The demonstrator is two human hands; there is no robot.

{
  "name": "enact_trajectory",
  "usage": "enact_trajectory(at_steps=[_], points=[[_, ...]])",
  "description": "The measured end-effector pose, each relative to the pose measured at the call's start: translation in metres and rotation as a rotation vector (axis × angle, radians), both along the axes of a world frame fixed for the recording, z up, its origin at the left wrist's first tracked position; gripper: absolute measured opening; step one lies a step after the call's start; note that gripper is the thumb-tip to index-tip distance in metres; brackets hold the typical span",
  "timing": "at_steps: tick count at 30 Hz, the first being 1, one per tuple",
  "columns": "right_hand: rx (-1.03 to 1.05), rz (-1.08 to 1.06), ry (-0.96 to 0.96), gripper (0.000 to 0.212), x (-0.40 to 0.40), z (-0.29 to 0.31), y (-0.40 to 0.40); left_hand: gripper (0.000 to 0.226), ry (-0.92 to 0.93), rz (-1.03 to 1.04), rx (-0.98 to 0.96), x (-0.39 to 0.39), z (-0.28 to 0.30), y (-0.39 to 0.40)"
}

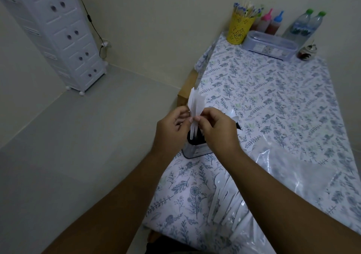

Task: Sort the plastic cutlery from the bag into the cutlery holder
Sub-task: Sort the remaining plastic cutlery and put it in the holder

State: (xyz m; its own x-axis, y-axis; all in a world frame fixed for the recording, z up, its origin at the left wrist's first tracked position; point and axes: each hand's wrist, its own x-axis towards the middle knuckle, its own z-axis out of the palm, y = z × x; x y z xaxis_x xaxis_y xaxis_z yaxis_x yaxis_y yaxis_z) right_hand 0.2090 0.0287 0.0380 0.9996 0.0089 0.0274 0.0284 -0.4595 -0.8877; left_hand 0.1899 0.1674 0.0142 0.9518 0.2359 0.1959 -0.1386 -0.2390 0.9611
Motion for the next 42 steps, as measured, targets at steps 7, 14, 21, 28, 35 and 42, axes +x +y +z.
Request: enact_trajectory(at_steps=[7,14,21,28,35,42], points=[[-0.475,0.072,-0.155,0.013,-0.013,-0.009,-0.013,0.025,-0.029,-0.087,0.164,-0.015,-0.015,0.000],[-0.607,0.031,-0.136,0.033,-0.021,-0.015,-0.023,0.029,-0.062,0.005,0.502,-0.027,-0.028,0.003],[-0.394,0.022,-0.219,0.028,-0.053,-0.015,-0.067,0.006,-0.122,0.029,0.488,-0.076,-0.029,-0.030],[-0.442,0.042,0.028,0.022,-0.111,-0.064,-0.150,0.012,0.471,-0.307,0.531,-0.121,-0.097,-0.098],[-0.565,0.178,0.387,0.033,-0.166,-0.104,-0.214,0.020,0.578,-0.277,0.638,-0.128,-0.111,-0.119],[-0.554,0.271,0.407,0.042,-0.187,-0.114,-0.230,0.011,0.516,-0.137,0.658,-0.107,-0.097,-0.136]])
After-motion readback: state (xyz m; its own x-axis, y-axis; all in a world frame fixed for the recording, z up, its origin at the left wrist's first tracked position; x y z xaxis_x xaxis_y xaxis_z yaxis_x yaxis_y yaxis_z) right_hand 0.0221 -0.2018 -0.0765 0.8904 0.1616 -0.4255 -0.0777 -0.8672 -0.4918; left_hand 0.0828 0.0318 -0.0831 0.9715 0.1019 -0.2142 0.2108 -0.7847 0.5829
